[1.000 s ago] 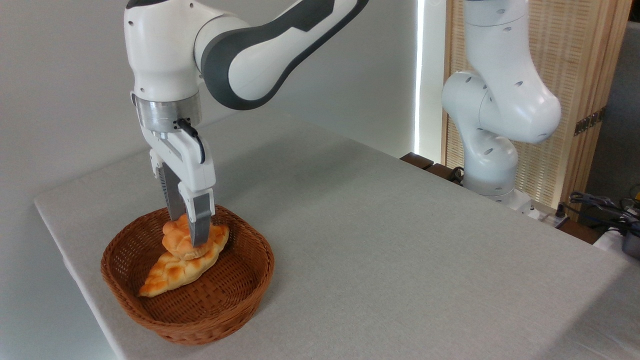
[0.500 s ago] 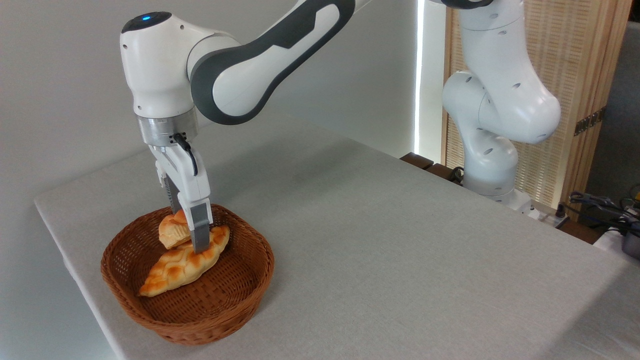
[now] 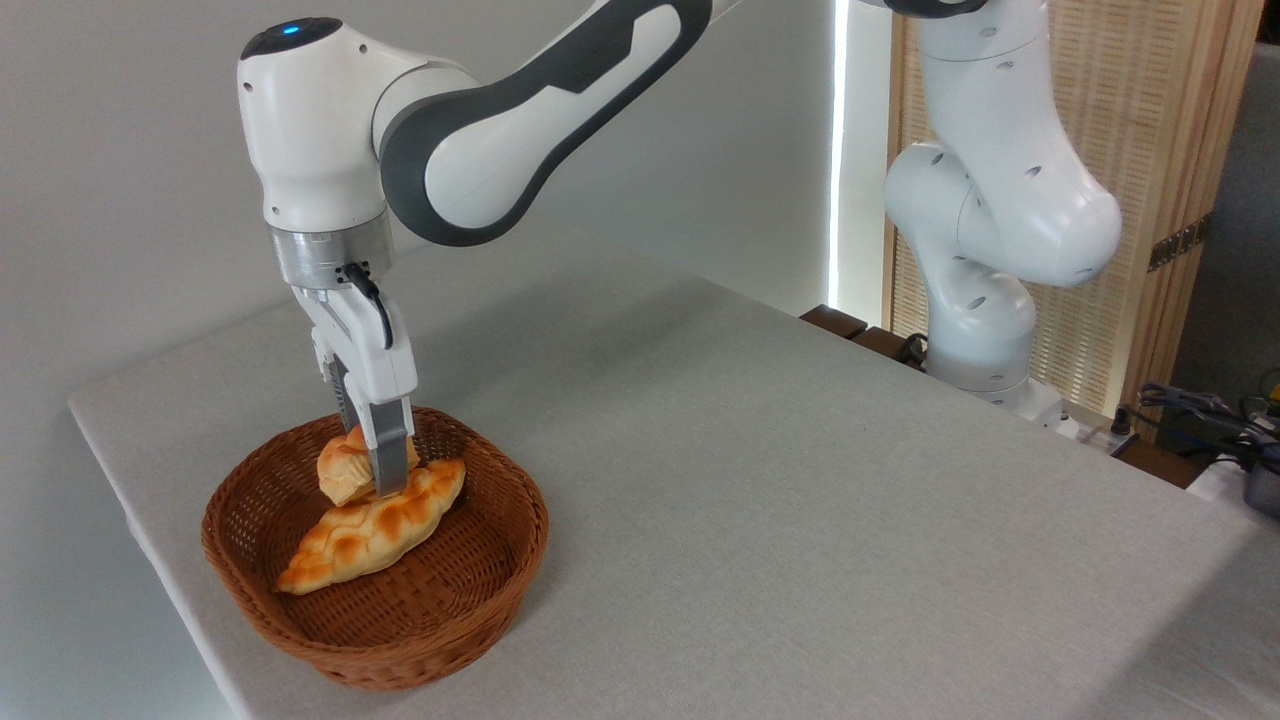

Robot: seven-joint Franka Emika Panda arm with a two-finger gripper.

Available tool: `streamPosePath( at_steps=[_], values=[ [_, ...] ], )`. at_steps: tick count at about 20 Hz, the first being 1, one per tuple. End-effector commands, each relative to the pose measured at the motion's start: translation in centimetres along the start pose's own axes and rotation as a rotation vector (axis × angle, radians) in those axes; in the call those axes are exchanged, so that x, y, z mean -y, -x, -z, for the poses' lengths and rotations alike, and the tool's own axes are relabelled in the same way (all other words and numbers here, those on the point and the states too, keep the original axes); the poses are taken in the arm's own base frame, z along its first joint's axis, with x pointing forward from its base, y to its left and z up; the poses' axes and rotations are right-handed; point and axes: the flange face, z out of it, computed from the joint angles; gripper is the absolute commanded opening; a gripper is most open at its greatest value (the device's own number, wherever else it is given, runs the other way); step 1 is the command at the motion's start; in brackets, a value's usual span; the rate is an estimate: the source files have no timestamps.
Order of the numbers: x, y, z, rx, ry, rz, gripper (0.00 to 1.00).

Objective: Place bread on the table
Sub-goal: 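Close the gripper on the small round bun, then lift the bun out of the basket and carry it beside the basket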

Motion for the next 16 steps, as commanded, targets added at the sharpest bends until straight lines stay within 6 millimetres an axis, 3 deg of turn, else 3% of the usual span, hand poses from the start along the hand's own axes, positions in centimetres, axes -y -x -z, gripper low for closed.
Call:
streamPosePath(
  at_steps=[1, 6, 10, 13, 16],
  values=[
    [0.6, 0.4, 1.4, -0.013, -0.023, 0.007, 0.43],
    [-0.2, 1.4, 4.1, 0.009, 0.001, 0.025, 0.48],
    [-1.6, 3.5, 6.6, 0.082, 0.051, 0.034, 0.48],
    [-3.0, 5.2, 7.2, 0.119, 0.065, 0.032, 0.49],
    [-4.5, 6.9, 6.6, 0.147, 0.070, 0.027, 0.57]
  ],
)
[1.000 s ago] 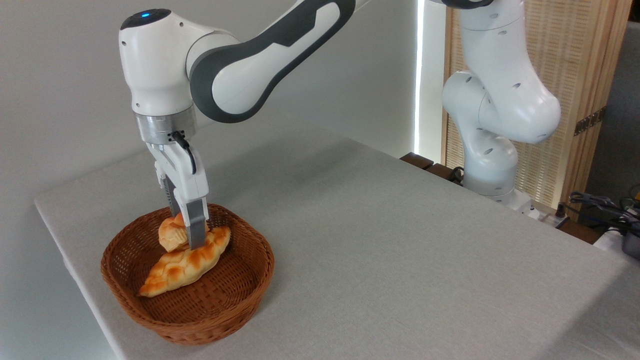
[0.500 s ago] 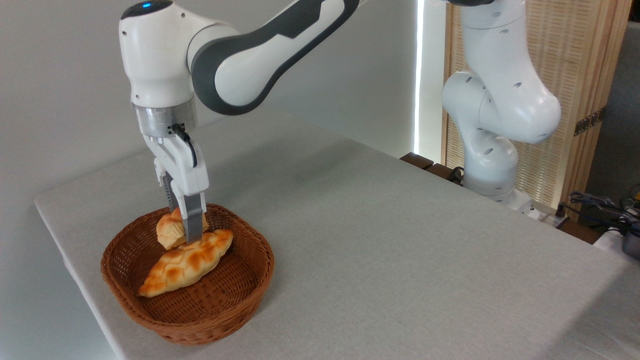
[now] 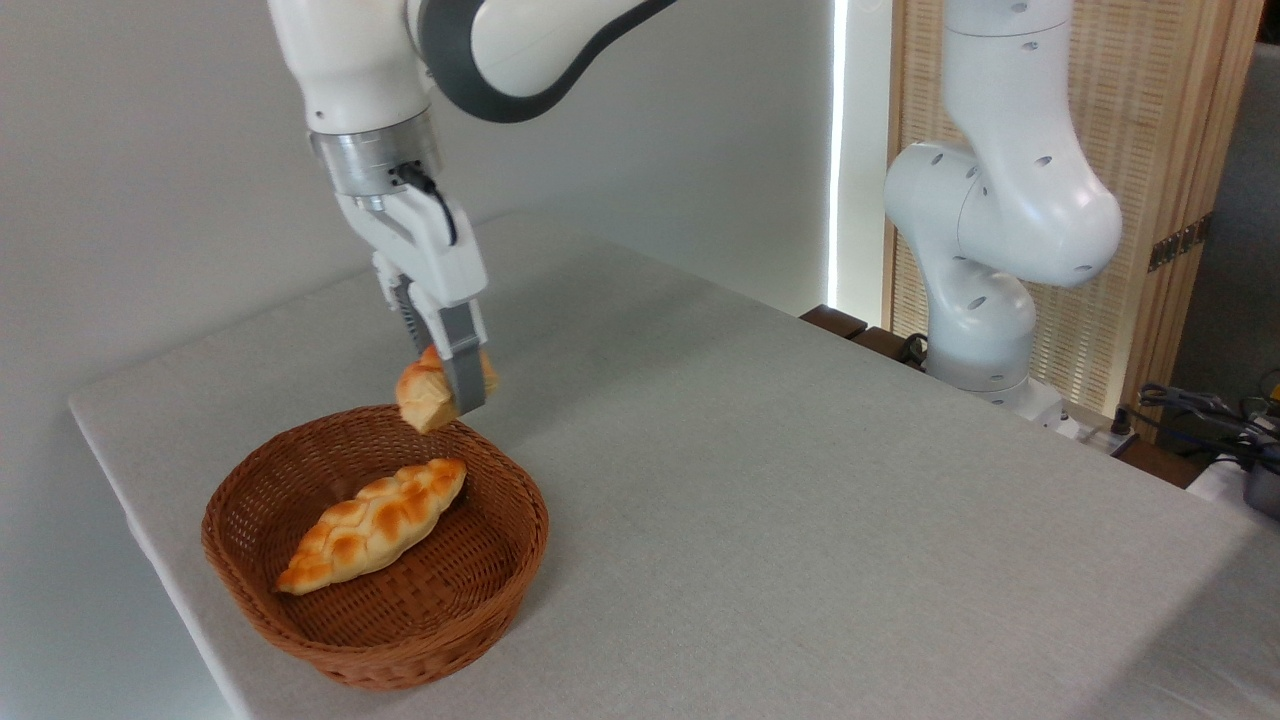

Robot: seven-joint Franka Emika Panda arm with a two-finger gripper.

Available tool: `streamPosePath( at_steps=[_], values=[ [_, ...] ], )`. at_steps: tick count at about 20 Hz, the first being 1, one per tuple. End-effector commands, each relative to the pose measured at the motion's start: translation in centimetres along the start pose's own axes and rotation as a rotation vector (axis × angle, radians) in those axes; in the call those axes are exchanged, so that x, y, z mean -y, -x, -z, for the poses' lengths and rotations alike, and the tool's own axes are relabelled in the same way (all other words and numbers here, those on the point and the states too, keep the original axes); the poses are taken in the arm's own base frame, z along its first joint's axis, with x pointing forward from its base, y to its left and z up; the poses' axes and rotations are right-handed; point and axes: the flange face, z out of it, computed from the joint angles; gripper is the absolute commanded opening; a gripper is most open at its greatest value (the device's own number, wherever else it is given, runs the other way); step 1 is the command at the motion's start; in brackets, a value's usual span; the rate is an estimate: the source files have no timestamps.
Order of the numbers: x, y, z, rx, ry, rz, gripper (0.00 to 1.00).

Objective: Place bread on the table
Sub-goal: 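Lift the bun out of the basket and carry it beside the basket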

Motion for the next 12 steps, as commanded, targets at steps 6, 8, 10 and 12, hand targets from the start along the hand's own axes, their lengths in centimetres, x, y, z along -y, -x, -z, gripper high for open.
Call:
streamPosePath(
  at_steps=[6, 8, 10, 12],
  values=[
    [-4.8, 2.1, -4.5, 0.072, 0.040, -0.049, 0.71],
    [-5.9, 1.7, -5.8, 0.078, 0.043, -0.070, 0.93],
    [-6.4, 1.4, -6.4, 0.088, 0.050, -0.082, 1.00],
    [-6.6, 1.1, -7.0, 0.096, 0.057, -0.088, 1.00]
  ],
)
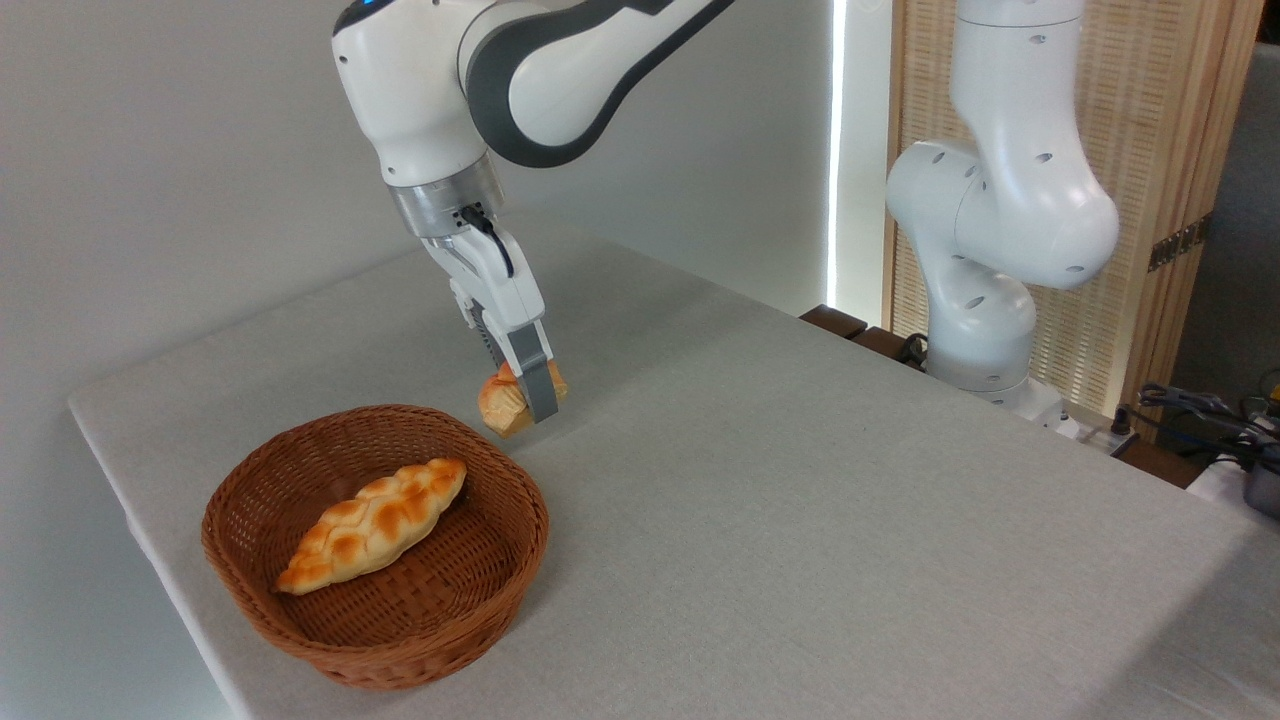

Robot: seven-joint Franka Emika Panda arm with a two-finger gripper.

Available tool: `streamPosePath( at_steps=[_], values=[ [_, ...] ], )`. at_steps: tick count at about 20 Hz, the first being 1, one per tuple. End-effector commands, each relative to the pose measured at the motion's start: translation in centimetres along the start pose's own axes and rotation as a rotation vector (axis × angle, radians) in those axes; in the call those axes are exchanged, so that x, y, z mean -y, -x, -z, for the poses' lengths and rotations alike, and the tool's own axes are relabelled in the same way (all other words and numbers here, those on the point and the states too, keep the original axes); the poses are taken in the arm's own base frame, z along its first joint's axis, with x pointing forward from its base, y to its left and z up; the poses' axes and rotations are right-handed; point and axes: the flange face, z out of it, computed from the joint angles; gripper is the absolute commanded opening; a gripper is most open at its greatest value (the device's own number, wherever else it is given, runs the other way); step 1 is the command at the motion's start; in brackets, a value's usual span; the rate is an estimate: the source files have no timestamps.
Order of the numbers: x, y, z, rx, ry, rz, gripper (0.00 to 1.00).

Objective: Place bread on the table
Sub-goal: 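Lower the bun onto the table and open the gripper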

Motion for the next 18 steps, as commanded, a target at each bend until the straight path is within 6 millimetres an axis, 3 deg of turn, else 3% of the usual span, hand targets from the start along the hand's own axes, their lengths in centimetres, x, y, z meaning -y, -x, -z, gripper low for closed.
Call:
streamPosePath(
  at_steps=[1, 12, 15, 18],
  values=[
    [-0.7, -0.3, -0.5, -0.008, 0.011, -0.015, 1.00],
    [-0.8, -0.4, 0.0, -0.010, 0.000, -0.019, 1.00],
    [0.4, 0.1, 3.1, -0.063, -0.039, 0.005, 1.00],
    [5.0, 2.7, 5.7, -0.119, -0.063, 0.095, 1.00]
  ],
)
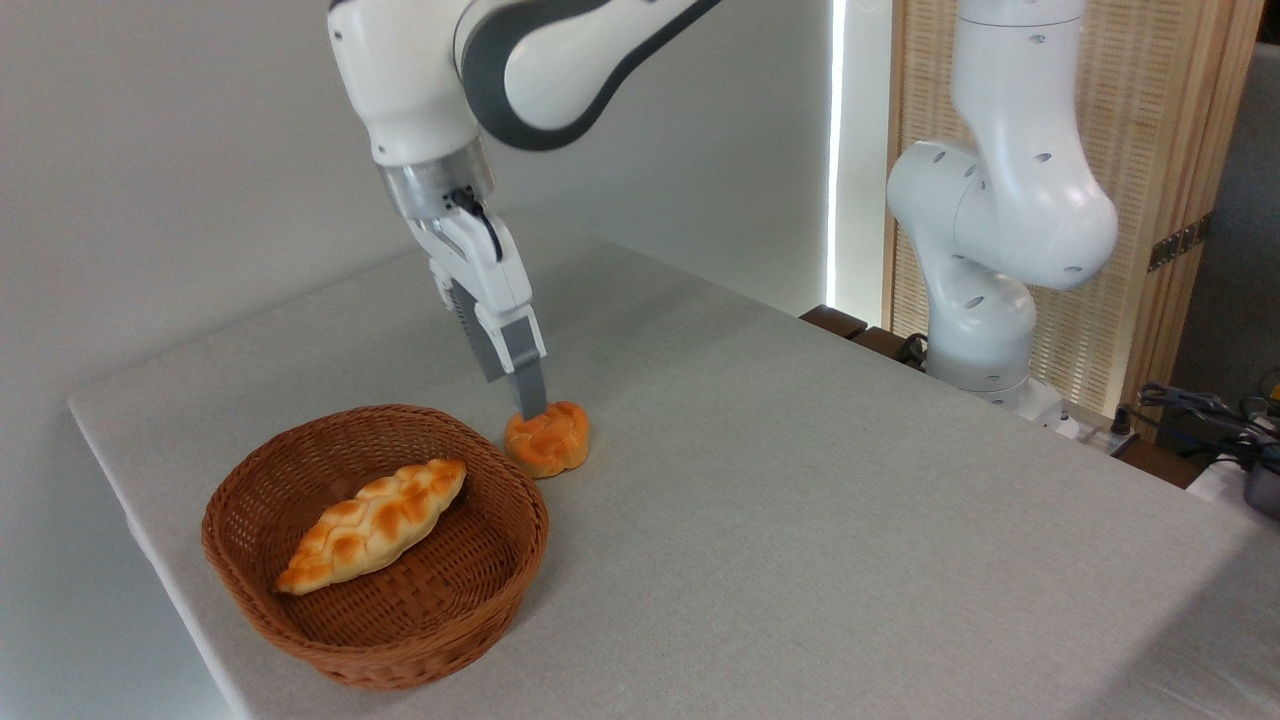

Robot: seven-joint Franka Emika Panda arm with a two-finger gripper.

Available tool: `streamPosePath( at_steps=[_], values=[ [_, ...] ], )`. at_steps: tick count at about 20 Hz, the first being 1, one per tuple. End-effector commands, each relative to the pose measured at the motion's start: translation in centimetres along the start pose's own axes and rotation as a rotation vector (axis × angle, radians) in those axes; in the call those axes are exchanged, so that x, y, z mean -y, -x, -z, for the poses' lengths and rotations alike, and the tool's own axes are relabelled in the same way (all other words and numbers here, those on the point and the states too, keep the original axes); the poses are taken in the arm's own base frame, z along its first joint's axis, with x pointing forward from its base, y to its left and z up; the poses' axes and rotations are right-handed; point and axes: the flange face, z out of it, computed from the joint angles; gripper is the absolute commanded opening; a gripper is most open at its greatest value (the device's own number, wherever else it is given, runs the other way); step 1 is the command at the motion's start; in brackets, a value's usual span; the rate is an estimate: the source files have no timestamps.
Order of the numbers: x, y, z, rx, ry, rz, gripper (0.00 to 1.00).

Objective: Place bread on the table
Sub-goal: 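Lower the bun onto the table and open the gripper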

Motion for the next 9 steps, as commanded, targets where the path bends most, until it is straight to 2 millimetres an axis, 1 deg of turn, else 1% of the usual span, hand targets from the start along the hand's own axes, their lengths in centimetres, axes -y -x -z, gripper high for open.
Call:
streamPosePath(
  at_steps=[1, 2, 4, 6, 7, 8, 9],
  values=[
    [4.9, 2.7, 3.6, -0.074, -0.036, 0.093, 1.00],
    [6.1, 3.5, 4.2, -0.084, -0.043, 0.118, 1.00],
    [6.8, 4.0, 4.4, -0.088, -0.045, 0.134, 1.00],
    [8.0, 5.0, 4.7, -0.097, -0.046, 0.162, 1.00],
    [8.1, 5.0, 4.9, -0.101, -0.046, 0.165, 1.00],
    [8.2, 4.9, 5.5, -0.114, -0.050, 0.166, 1.00],
    [8.3, 5.0, 5.5, -0.114, -0.047, 0.169, 1.00]
  ],
)
